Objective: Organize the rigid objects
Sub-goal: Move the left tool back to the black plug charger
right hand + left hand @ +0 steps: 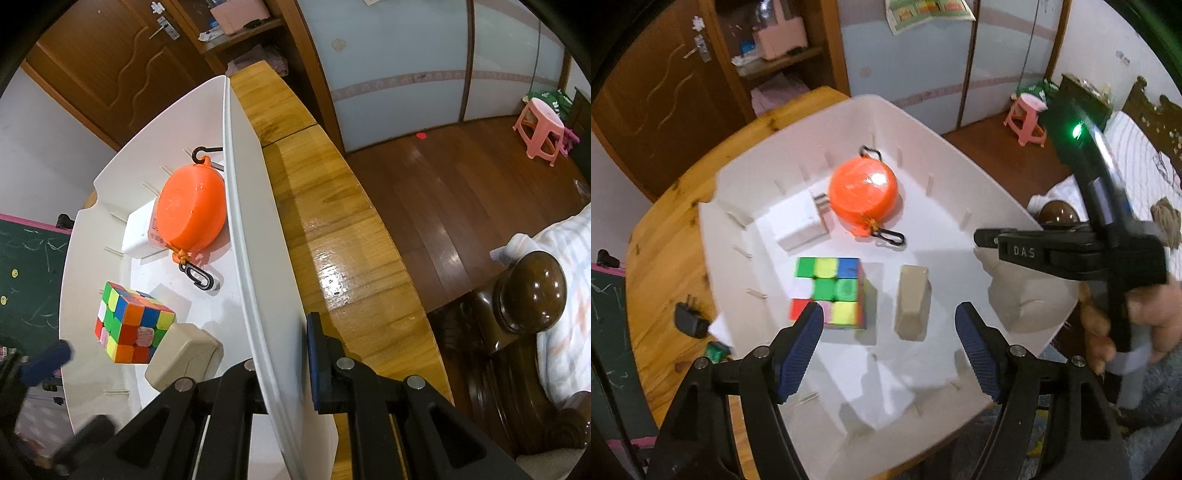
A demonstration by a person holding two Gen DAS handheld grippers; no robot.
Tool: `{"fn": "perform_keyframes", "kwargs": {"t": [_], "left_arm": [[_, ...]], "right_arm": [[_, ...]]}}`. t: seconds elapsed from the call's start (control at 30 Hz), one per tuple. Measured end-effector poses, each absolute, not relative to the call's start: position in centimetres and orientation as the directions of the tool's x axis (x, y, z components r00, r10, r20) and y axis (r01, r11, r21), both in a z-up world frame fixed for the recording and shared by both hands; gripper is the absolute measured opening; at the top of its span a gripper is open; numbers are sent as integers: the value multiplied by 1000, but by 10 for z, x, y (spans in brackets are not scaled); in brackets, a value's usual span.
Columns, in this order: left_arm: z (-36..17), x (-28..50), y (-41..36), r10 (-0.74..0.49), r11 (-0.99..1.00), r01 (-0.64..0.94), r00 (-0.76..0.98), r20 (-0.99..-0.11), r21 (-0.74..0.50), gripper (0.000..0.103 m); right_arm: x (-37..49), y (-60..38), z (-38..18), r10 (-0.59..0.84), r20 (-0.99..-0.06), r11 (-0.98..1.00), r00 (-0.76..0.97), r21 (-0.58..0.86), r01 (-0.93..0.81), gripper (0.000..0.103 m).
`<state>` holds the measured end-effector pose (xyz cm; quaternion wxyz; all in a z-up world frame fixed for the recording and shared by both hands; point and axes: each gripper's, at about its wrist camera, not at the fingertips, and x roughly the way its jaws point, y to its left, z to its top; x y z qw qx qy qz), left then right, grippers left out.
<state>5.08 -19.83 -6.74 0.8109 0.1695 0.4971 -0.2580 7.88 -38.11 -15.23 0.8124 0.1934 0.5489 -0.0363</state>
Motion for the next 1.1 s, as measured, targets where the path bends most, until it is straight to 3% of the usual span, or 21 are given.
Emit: {"fn": "perform_keyframes", "kwargs": {"t": [0.27,0.63,1.1], "left_arm": [[-27,54,-143,-266,867,498,460,-847,-2,77],[8,91,-29,-145,979,200,606,-782,-27,77],[-43,142,25,-70,997,47,564,-823,-53,77]], "right_arm": [[78,-379,-151,135,-909,927,393,256,273,9],[78,-378,-151,120,-913,934,389,236,267,9],[79,-377,-150,107,-918,936,381,222,272,9]]}}
